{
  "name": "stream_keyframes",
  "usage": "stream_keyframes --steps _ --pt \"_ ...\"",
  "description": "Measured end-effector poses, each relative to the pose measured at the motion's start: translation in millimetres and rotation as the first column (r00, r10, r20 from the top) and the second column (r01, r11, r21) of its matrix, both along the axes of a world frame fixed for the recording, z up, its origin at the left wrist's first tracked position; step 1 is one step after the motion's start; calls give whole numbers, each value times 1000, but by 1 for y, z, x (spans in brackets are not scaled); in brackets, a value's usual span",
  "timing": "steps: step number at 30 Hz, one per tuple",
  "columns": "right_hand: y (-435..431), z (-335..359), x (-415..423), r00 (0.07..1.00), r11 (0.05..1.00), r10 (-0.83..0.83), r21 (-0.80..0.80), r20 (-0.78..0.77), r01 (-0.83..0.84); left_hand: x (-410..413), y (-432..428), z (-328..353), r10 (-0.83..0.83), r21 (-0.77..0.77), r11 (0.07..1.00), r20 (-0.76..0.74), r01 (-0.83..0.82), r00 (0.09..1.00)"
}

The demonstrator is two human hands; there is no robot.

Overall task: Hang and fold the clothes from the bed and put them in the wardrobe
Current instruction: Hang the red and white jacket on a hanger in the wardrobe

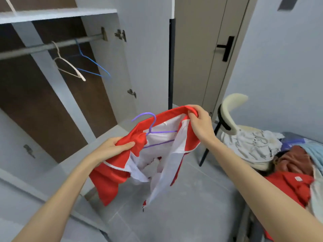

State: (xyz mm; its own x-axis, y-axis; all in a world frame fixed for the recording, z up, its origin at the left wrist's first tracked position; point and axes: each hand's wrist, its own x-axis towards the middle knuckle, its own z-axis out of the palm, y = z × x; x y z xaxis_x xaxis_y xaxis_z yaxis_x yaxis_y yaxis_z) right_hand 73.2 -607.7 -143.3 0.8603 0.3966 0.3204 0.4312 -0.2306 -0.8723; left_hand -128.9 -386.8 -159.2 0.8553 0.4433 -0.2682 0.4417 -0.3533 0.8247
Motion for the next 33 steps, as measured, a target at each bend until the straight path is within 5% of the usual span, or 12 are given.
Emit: stream_keyframes --steps 2,4,6,11,13,15,21,24,27,33 --pt "-29 -4 8 999 993 -53 -101 2 53 23 -10 4 -60 91 994 -7 60 998" --pt "-59 -19 19 990 894 -137 -432 -16 116 47 -21 8 -105 283 952 -48 114 993" --pt "-91 -30 26 976 818 -218 -544 7 186 73 -36 11 -142 435 883 -113 178 983" --pt "-127 -8 37 969 944 -248 -222 3 242 145 -93 -1 -282 424 838 -202 344 938" --pt "-138 -2 50 963 982 -181 -96 -201 165 175 -127 -4 -281 377 874 -124 307 952" --pt "-158 -7 67 938 983 -152 -146 -311 110 206 -151 -7 -233 260 937 -31 233 972" --pt "-244 -37 123 971 905 -123 -425 -207 24 293 -208 -10 -325 -117 939 -1 323 946" --pt "-276 -40 155 959 819 -278 -537 -62 203 335 -242 -16 -405 -176 900 0 399 914" --pt "-305 -36 191 941 838 -325 -490 -91 242 377 -268 -19 -495 -50 868 8 494 869" --pt "-343 -42 263 925 882 -352 -381 -146 275 462 -307 -27 -639 477 679 10 558 769"
